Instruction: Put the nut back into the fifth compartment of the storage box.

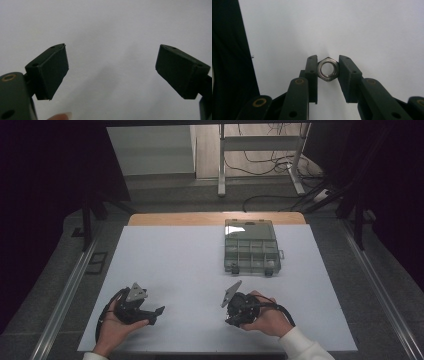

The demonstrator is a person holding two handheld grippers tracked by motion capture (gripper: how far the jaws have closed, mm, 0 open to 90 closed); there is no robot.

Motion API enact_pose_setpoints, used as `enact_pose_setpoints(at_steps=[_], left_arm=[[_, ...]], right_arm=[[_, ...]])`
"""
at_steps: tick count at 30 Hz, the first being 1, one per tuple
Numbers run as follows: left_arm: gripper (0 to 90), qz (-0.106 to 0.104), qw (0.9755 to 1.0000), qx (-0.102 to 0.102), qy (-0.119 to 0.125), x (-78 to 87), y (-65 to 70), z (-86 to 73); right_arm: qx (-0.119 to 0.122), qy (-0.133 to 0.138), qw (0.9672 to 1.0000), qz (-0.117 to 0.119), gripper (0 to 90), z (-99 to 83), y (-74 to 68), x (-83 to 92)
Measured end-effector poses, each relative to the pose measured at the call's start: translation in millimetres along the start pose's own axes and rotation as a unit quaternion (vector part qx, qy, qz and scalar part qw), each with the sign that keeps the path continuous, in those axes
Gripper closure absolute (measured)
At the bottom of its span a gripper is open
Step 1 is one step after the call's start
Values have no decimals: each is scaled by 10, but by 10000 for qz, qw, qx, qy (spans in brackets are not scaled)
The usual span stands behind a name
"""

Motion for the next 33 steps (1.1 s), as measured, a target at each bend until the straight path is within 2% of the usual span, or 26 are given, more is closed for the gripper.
enact_pose_setpoints(at_steps=[9, 15, 17, 18, 19, 20, 21, 31, 32, 33], left_arm=[[110, 2, 10000, -16, 11, 1, 16, 11], [110, -16, 10000, -51, 24, 10, 23, -1], [110, -18, 10000, -43, 51, 18, 22, 3], [110, -26, 10000, -40, 59, 24, 23, 5], [110, -26, 10000, -38, 63, 26, 23, 5], [110, -28, 10000, -29, 65, 24, 18, 7], [110, -28, 10000, -29, 65, 24, 18, 7], [110, -32, 10000, -8, 52, 15, 14, 5], [110, -29, 10000, -7, 52, 17, 15, 4], [110, -34, 10000, -4, 56, 18, 16, 3]], right_arm=[[-174, 164, 9996, -142, 707, 12, 133, 105], [-298, 253, 9989, -267, 707, 89, 216, 204], [-354, 311, 9984, -322, 707, 126, 274, 248], [-405, 282, 9981, -368, 707, 156, 346, 290], [-405, 282, 9981, -368, 707, 156, 346, 290], [-441, 230, 9979, -412, 706, 173, 404, 320], [-441, 230, 9979, -412, 706, 173, 404, 320], [-677, 109, 9964, -496, 706, 247, 732, 394], [-745, 116, 9958, -523, 706, 278, 803, 413], [-745, 116, 9958, -523, 706, 278, 803, 413]])
Point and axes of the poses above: each handheld gripper's, and its own axes: x roughly backward along the jaws, z roughly out of its top, y roughly to its right, the point moved 7 cm from there along -x, roughly forward along the jaws, and after that the axes turned 7 degrees about x, right-handed, at the moved point
